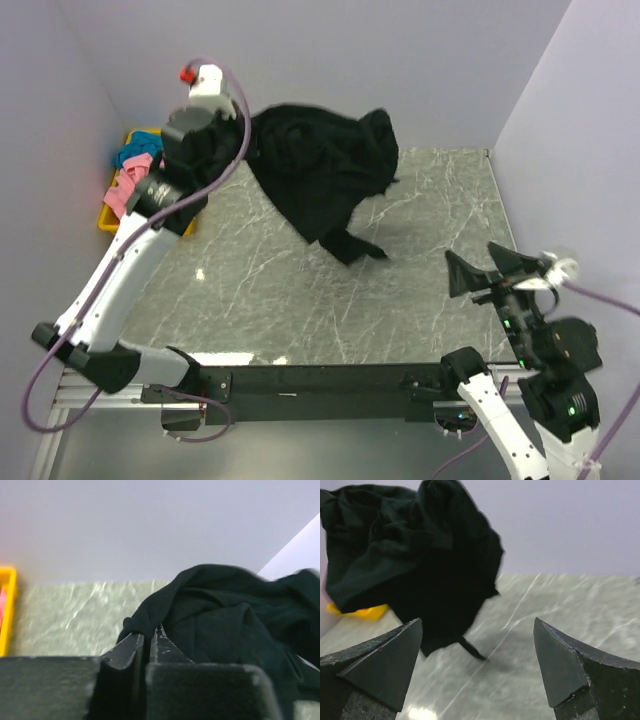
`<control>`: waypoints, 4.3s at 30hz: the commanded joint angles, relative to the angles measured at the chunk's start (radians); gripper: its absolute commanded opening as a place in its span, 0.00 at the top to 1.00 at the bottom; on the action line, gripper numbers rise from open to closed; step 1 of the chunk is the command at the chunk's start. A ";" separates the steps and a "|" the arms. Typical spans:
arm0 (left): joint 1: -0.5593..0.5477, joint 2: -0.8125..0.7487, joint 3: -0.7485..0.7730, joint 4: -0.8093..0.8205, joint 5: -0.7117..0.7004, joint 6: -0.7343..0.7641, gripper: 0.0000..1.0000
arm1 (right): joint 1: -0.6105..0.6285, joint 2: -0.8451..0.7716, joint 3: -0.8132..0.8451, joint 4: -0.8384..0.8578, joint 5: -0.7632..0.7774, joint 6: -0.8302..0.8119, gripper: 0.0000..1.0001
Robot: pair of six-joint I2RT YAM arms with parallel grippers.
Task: Fold and stack the t-shirts
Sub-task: Move the tshirt to the center of the board, then flatten the tshirt out
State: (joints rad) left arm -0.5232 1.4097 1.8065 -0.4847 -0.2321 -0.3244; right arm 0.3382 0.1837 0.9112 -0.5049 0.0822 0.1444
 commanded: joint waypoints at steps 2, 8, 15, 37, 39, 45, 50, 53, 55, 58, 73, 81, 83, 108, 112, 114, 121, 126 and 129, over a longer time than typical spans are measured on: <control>0.008 -0.112 -0.389 0.109 -0.024 -0.037 0.83 | 0.007 0.121 0.046 -0.066 -0.173 0.055 0.02; 0.121 -0.253 -0.784 0.103 -0.104 -0.218 0.26 | 0.007 0.282 0.049 -0.101 -0.211 0.194 0.02; 0.140 -0.393 -0.989 0.052 0.032 -0.257 0.15 | 0.030 0.612 0.043 -0.109 -0.277 0.268 0.02; 0.065 -0.431 -1.170 0.054 0.186 -0.309 0.16 | 0.475 1.389 0.118 0.071 0.168 0.603 0.26; 0.066 -0.426 -1.155 0.046 0.175 -0.285 0.16 | 0.476 1.419 0.120 0.083 0.171 0.616 0.32; 0.066 -0.425 -1.156 0.075 0.172 -0.265 0.18 | 0.490 1.453 0.185 0.045 0.171 0.616 0.82; 0.072 -0.433 -1.153 0.069 0.149 -0.263 0.19 | 0.443 1.444 0.339 -0.053 0.195 0.598 1.00; 0.074 -0.443 -1.156 0.078 0.157 -0.262 0.19 | 0.348 1.500 0.509 -0.099 0.183 0.572 1.00; 0.075 -0.443 -1.156 0.080 0.158 -0.260 0.19 | 0.264 1.549 0.645 -0.113 0.163 0.557 1.00; 0.077 -0.440 -1.158 0.086 0.171 -0.257 0.18 | 0.174 1.680 0.834 -0.113 0.119 0.578 1.00; 0.057 -0.456 -1.208 0.153 0.326 -0.295 0.16 | 0.034 1.592 0.696 -0.012 0.036 0.433 0.10; -0.044 -0.431 -1.274 0.161 0.314 -0.478 0.19 | 0.053 1.205 0.074 0.075 -0.024 0.417 0.17; -0.044 -0.431 -1.279 0.138 0.266 -0.517 0.20 | 0.051 1.147 -0.024 0.109 -0.065 0.429 0.18; -0.044 -0.049 -1.099 0.340 0.172 -0.643 0.35 | 0.048 1.384 -0.138 0.399 -0.228 0.485 0.47; -0.044 0.018 -1.070 0.331 0.134 -0.648 0.51 | 0.035 1.415 -0.121 0.379 -0.219 0.457 0.69; -0.035 0.047 -1.058 0.322 0.109 -0.644 0.71 | 0.016 1.421 -0.106 0.352 -0.185 0.443 0.91; 0.087 0.055 -1.030 0.278 0.106 -0.558 0.99 | -0.157 1.346 -0.068 0.205 0.002 0.437 1.00; 0.237 0.018 -0.963 0.218 0.131 -0.422 0.99 | -0.286 1.358 0.041 0.143 0.102 0.428 1.00; 0.305 0.052 -0.883 0.190 0.142 -0.352 0.99 | -0.329 1.402 0.150 0.109 0.134 0.405 1.00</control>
State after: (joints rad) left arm -0.2752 1.4700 0.8246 -0.2649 -0.0860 -0.7963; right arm 0.0406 1.5719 0.9524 -0.3618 0.0944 0.5812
